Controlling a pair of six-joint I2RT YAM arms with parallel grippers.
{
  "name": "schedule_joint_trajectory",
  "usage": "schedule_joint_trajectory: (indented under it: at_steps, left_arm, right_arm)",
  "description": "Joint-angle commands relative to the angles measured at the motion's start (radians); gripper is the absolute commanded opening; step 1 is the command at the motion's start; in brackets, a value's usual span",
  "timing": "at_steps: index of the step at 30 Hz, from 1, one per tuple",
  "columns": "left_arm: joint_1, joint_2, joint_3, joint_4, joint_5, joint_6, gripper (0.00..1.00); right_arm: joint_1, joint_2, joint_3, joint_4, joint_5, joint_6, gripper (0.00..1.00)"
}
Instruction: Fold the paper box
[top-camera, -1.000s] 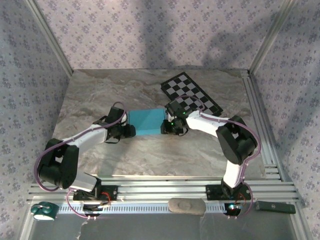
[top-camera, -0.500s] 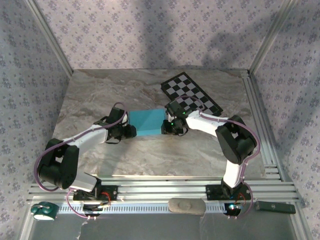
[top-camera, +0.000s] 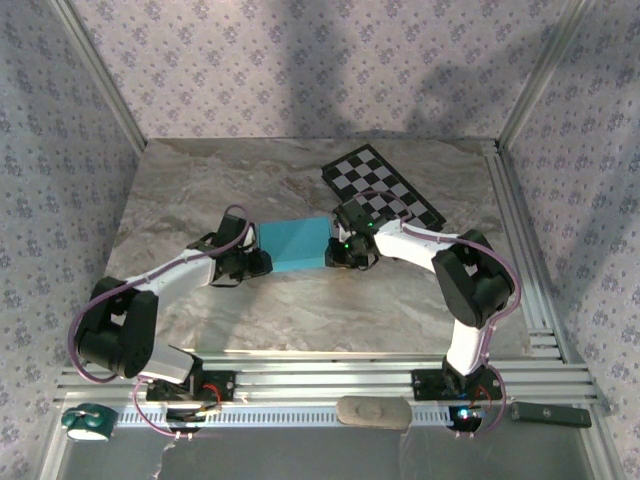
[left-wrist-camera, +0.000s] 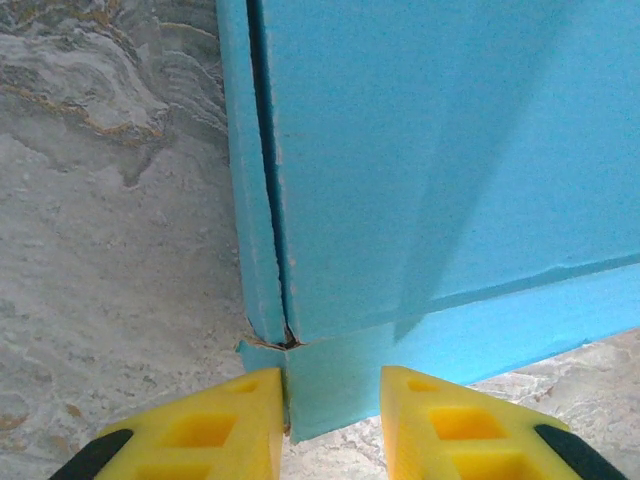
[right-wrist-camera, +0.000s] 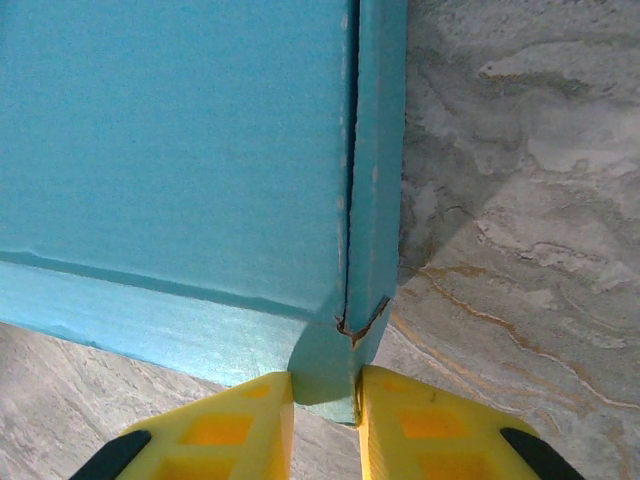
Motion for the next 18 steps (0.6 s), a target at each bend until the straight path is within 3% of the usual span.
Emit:
schedule_joint_trajectory:
  at_steps: [1,8,12,18]
  left_arm:
    - [0.003,-0.022,-0.002,0.029,0.059,-0.019,0.31]
    - [0.005,-0.032,0.014,-0.030,0.044,-0.003,0.31]
    - [0.006,-0.049,0.028,-0.079,0.003,0.022,0.36]
    - [0.009,-0.022,0.038,-0.076,0.056,0.022,0.36]
  right_arm:
    - [0.002,0.014,0.012,-0.013,-0.030,-0.009,0.24]
    - [-0.004,0.019,0.020,-0.025,-0.029,-0.021,0.24]
    - [-0.008,0.022,0.025,-0.029,-0.031,-0.026,0.24]
    - [-0.016,0.040,0.074,-0.068,-0.053,-0.059,0.27]
